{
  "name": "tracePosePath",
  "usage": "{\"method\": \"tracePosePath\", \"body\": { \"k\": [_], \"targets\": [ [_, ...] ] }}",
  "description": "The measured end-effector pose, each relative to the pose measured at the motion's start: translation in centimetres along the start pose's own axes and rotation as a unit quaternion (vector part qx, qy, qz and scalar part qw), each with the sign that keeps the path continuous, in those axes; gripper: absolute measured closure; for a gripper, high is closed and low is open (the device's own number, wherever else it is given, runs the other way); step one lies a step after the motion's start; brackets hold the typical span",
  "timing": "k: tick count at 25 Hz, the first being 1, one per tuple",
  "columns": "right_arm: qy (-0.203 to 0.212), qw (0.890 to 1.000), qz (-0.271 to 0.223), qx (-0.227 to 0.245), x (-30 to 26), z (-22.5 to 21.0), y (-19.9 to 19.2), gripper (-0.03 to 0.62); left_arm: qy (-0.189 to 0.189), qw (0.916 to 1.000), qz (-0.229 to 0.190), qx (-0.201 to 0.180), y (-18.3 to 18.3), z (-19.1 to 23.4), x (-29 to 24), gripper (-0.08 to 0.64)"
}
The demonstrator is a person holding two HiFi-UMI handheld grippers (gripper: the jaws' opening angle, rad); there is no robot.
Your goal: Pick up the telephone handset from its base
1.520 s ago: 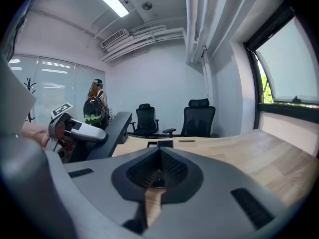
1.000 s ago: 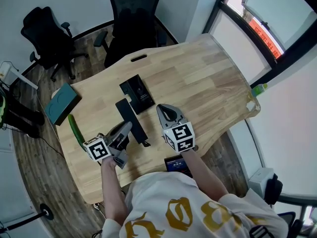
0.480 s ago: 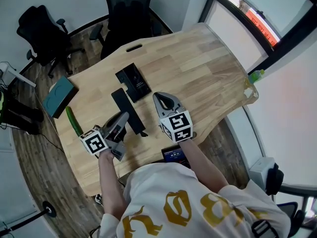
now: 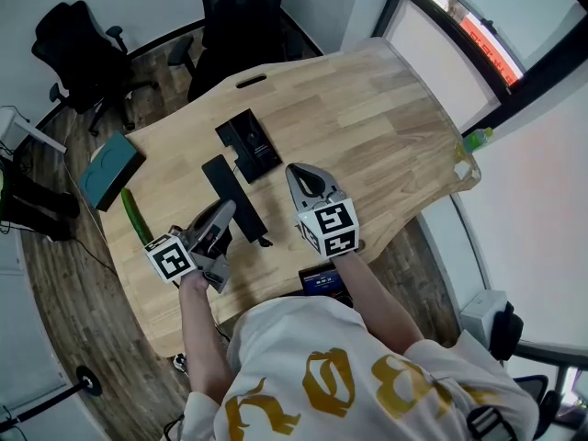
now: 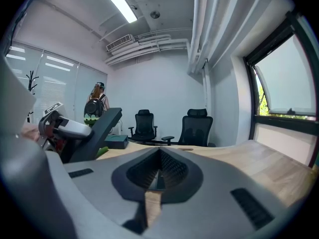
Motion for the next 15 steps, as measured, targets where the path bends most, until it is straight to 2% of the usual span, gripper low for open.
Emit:
{"method": "tracePosePath", "body": {
  "k": [15],
  "targets": [
    [-0.006,1.0,0.005,-0.008,0.12,-0.04,-0.66,0.588,0.009,0.9999,0.007,0.002,-0.33,0.21,0.25,0.488]
  ]
}}
Point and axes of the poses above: the fingertips, and each gripper's own axes: x backward along the fingers, z to its left, y out of its top, the point moved 6 cm from there along x, backward along the fingers, and after that the axes turned 9 degrees about z, right-handed, at the moved point
